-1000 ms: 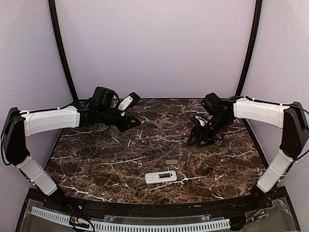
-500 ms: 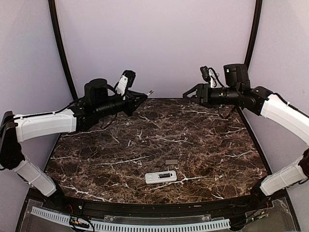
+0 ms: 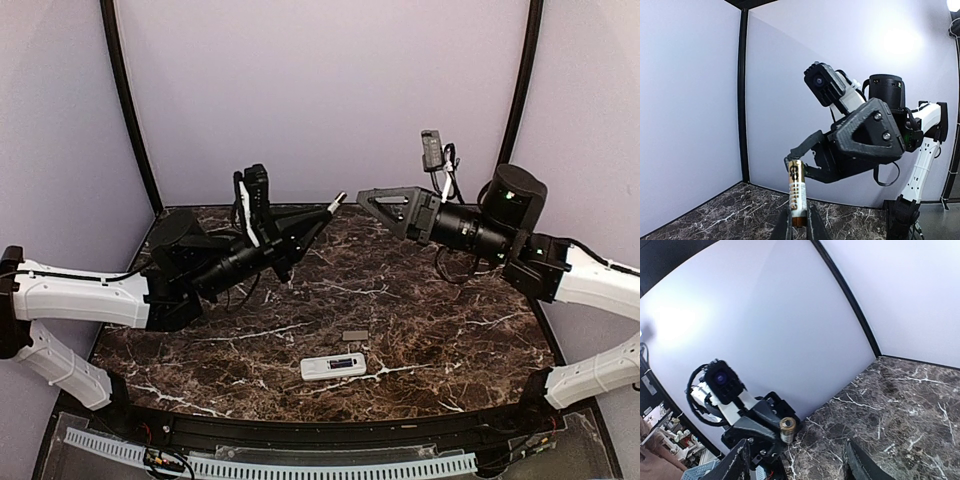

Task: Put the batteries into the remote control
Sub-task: Pass from the left arm to the right

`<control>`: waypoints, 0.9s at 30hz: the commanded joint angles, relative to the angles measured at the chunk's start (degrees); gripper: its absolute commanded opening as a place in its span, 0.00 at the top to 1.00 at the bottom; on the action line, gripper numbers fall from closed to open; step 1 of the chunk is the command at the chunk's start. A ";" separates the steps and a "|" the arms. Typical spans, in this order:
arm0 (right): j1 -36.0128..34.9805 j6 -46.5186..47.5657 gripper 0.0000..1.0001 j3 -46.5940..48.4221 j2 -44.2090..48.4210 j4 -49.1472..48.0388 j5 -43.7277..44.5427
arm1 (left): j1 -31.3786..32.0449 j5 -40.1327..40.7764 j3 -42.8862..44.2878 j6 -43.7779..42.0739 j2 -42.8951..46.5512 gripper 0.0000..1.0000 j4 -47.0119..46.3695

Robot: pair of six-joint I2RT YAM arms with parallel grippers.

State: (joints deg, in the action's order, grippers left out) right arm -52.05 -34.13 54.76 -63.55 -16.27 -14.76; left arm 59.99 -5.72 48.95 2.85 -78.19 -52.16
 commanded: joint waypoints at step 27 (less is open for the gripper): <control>-5.99 3.68 0.84 5.31 -6.47 -6.12 -0.75 | 3.38 1.13 0.33 4.00 -1.41 1.00 -8.73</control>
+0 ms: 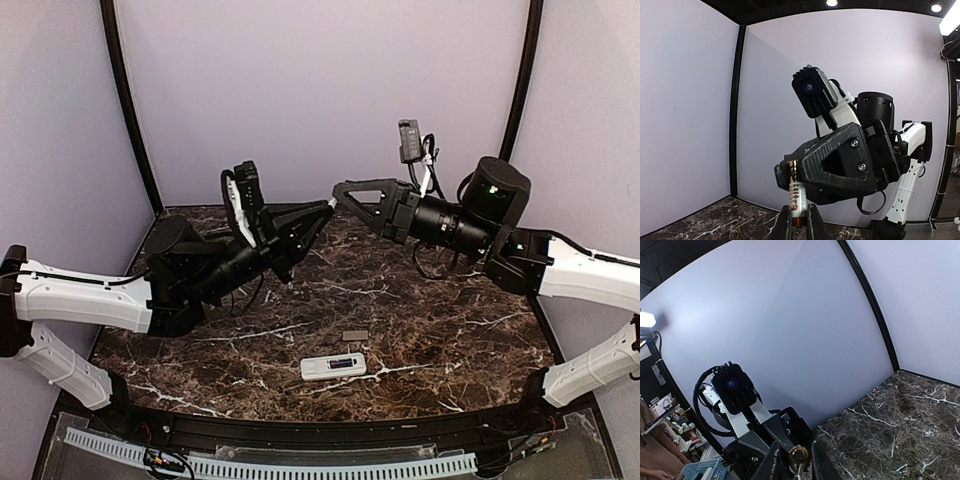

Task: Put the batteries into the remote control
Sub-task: Pass from the left arm to the right

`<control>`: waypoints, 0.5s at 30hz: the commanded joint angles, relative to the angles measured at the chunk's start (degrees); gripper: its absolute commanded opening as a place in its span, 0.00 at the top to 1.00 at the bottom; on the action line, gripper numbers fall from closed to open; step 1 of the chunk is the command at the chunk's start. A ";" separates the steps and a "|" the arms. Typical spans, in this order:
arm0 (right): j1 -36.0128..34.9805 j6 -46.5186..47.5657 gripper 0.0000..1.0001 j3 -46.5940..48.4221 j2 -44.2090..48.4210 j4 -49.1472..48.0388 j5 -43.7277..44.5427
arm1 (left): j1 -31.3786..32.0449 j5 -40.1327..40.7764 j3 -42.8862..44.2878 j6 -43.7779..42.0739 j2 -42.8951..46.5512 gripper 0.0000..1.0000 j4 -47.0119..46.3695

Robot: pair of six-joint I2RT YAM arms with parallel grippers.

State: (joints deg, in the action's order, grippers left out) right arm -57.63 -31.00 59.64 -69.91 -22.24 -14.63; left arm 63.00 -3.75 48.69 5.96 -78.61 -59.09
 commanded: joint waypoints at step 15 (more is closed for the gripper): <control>0.45 19.28 1.00 16.65 1.26 35.22 -8.48 | 0.50 -4.12 1.72 0.40 2.31 0.41 10.86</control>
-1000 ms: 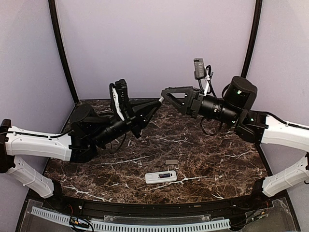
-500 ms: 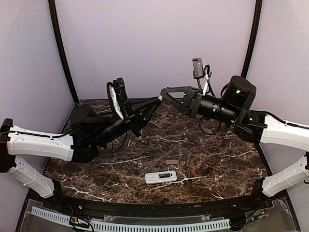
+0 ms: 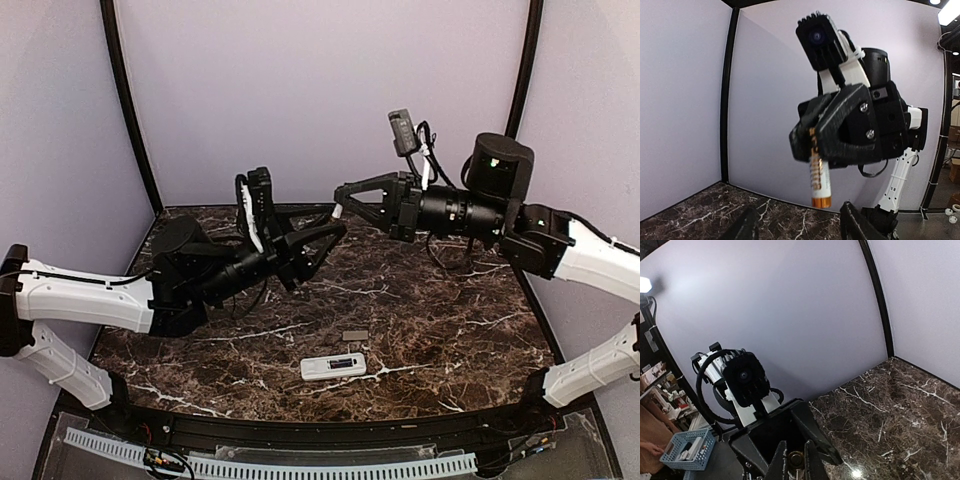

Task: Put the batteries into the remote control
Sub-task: Pass from the left arm to the right, then place the battery at the center of the board.

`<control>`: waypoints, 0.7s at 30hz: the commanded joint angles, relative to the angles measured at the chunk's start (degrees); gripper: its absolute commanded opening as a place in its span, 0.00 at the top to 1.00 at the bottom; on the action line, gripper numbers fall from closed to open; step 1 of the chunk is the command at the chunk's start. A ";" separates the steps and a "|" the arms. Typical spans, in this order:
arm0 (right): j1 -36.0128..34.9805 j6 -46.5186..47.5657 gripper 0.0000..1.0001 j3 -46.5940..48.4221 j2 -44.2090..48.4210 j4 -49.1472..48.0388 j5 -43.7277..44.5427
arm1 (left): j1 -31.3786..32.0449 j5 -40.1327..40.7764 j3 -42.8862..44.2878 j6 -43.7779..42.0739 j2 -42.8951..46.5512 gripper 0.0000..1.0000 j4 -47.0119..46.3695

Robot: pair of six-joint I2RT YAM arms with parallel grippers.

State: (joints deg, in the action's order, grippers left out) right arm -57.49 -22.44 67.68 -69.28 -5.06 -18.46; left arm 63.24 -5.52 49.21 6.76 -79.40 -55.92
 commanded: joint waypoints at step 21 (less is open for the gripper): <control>-0.64 31.78 1.00 30.57 -10.17 51.18 -7.26 | 0.26 -13.68 9.26 1.84 -1.01 0.70 21.60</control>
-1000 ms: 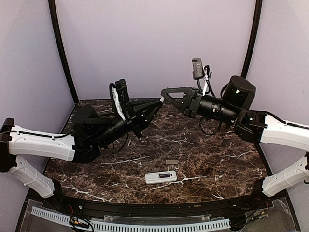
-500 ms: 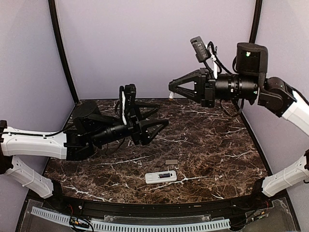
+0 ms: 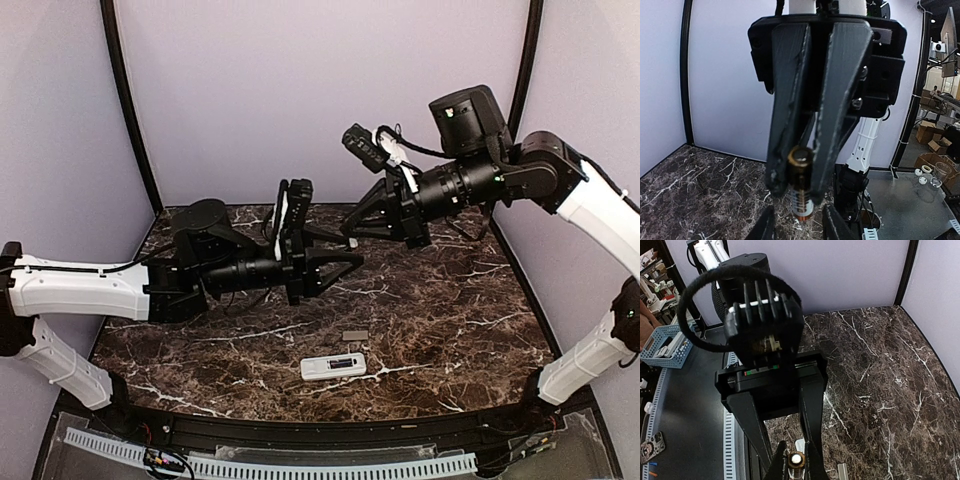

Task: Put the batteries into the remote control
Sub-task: Place the battery at the center of the board.

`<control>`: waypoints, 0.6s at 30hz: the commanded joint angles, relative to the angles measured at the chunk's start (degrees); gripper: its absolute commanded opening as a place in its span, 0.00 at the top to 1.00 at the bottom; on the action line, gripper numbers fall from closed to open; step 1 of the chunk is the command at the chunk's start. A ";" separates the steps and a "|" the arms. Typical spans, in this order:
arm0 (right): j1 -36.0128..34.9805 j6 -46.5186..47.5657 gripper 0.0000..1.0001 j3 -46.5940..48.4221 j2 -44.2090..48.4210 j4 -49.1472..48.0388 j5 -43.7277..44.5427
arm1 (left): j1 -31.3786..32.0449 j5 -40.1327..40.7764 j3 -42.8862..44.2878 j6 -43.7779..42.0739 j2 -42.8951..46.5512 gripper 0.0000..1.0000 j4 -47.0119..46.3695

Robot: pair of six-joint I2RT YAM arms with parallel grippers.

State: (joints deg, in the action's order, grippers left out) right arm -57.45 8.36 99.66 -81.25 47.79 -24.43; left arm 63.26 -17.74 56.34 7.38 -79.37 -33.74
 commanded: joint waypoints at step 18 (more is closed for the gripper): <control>-0.34 1.39 1.00 -4.22 1.85 3.07 10.60 | 0.15 0.40 -3.36 -1.78 4.54 0.42 -0.33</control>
State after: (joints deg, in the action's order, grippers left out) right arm -57.71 9.23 96.05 -78.43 46.89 -22.52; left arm 63.26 -19.79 56.07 8.08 -80.62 -34.61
